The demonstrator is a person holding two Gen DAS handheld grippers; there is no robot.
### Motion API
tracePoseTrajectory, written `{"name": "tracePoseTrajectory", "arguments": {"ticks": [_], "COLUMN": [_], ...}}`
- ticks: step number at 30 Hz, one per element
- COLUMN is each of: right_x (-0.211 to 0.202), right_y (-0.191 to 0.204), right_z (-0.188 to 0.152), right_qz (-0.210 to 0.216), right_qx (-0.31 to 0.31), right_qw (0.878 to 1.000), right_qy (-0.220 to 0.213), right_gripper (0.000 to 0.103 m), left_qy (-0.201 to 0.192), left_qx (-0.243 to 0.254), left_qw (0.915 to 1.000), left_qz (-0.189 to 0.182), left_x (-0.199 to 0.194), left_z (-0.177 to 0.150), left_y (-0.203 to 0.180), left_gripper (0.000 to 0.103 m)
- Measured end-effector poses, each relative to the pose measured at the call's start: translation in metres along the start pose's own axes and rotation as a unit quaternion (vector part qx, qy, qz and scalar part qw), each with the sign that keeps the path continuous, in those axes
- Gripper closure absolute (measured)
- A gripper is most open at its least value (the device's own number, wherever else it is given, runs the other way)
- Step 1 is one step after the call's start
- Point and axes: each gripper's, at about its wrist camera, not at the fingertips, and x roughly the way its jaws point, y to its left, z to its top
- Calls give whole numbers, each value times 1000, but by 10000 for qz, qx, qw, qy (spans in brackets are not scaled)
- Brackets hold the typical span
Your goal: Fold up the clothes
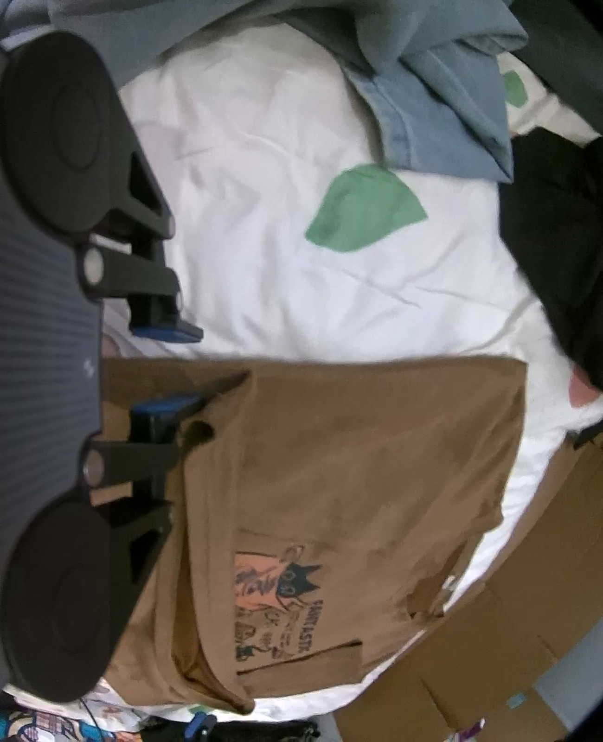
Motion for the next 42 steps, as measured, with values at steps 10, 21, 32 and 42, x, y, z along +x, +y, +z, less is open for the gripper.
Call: {"name": "tracePoseTrajectory", "arguments": {"ticks": [10, 21, 32, 42], "right_x": [18, 31, 40, 38], "right_y": [33, 64, 67, 62], "right_z": [11, 16, 12, 11], "right_qz": [-133, -219, -236, -259], "right_qx": [-818, -1724, -1853, -1876], "right_qw": [9965, 9846, 9823, 9818], "right_qy": [-90, -201, -115, -160], "right_gripper": [57, 57, 64, 75], "left_qy": [-258, -466, -791, -853], "left_qx": [387, 713, 1430, 2051], "left_qw": [9987, 9961, 9853, 9732], "left_qz": [203, 213, 493, 590], "left_x": [5, 9, 9, 9], "left_z": [7, 11, 10, -2], "left_y": [-11, -24, -46, -60], "left_gripper": [68, 68, 69, 77]}}
